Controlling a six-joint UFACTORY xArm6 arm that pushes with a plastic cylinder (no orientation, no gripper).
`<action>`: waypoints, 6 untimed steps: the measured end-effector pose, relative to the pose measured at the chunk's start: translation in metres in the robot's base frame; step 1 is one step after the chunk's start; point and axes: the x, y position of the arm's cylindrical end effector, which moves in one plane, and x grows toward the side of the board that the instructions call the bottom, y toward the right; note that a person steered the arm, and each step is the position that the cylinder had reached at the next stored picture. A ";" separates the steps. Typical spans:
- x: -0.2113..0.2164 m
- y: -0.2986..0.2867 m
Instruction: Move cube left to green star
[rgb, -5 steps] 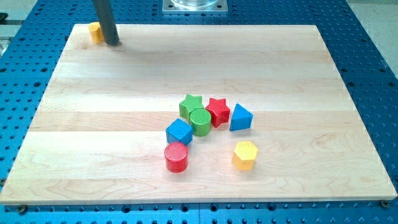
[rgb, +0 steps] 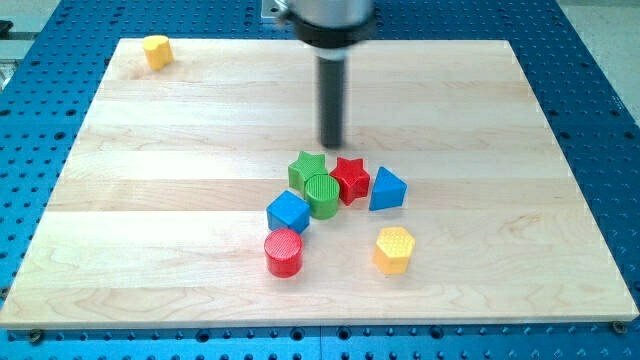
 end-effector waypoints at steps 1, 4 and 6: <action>-0.004 0.070; 0.138 -0.031; 0.096 -0.104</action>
